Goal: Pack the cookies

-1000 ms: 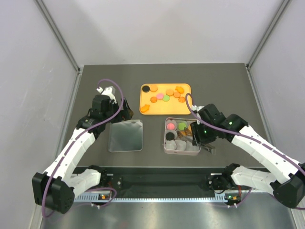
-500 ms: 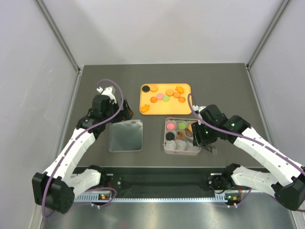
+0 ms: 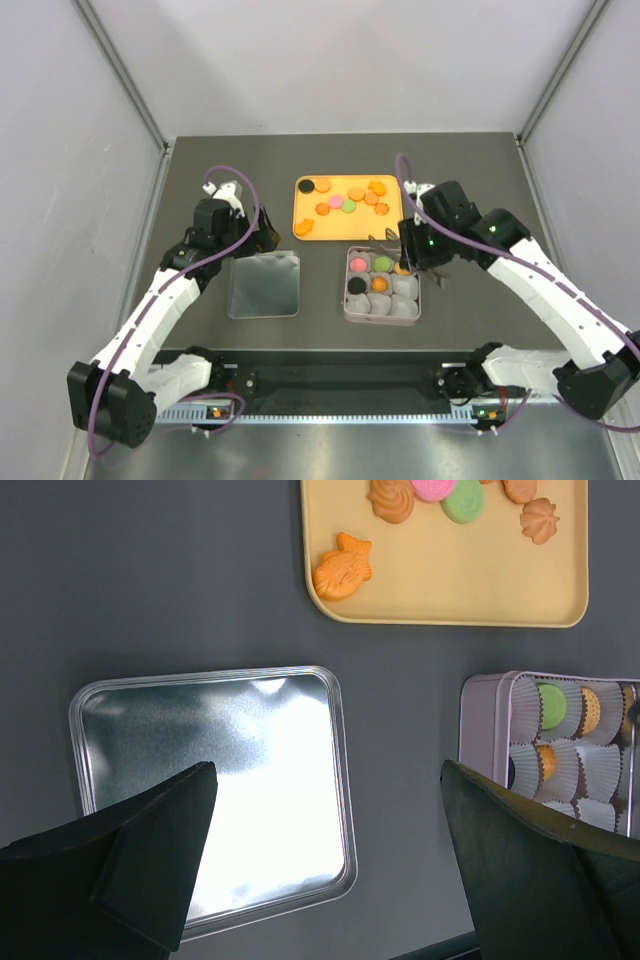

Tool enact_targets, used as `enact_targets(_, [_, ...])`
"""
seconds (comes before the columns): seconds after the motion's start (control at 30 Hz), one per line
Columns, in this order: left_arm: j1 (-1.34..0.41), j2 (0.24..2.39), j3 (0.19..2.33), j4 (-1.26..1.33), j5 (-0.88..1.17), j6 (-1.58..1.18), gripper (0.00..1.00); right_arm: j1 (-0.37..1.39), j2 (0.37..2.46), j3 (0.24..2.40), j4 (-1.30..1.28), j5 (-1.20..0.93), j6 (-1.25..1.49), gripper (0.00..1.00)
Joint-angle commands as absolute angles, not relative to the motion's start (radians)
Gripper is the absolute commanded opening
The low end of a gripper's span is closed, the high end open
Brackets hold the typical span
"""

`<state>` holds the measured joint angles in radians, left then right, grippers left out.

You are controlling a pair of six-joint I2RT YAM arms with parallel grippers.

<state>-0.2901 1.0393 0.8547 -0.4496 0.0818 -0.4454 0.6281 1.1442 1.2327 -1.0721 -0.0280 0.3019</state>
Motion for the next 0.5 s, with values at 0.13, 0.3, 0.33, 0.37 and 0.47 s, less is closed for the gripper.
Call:
enact_targets(0.13, [-0.284,1.038,0.861,-0.426,0.094,-0.442,0.98,0.526,1.339,1.405,-0.91,0.064,0.256,0.45])
enact_targets(0.3, [-0.284,1.034,0.861,-0.425,0.094,-0.442,0.98,0.497,1.515,1.472,-0.845,0.103,0.245,0.45])
enact_targets(0.33, [-0.285,1.034,0.861,-0.425,0.095,-0.442,0.98,0.489,1.543,1.498,-0.844,0.118,0.241,0.45])
enact_targets(0.37, [-0.285,1.035,0.859,-0.425,0.095,-0.442,0.98,0.483,1.59,1.509,-0.839,0.138,0.238,0.45])
enact_targets(0.47, [-0.285,1.032,0.859,-0.425,0.097,-0.442,0.98,0.469,1.675,1.548,-0.822,0.147,0.232,0.44])
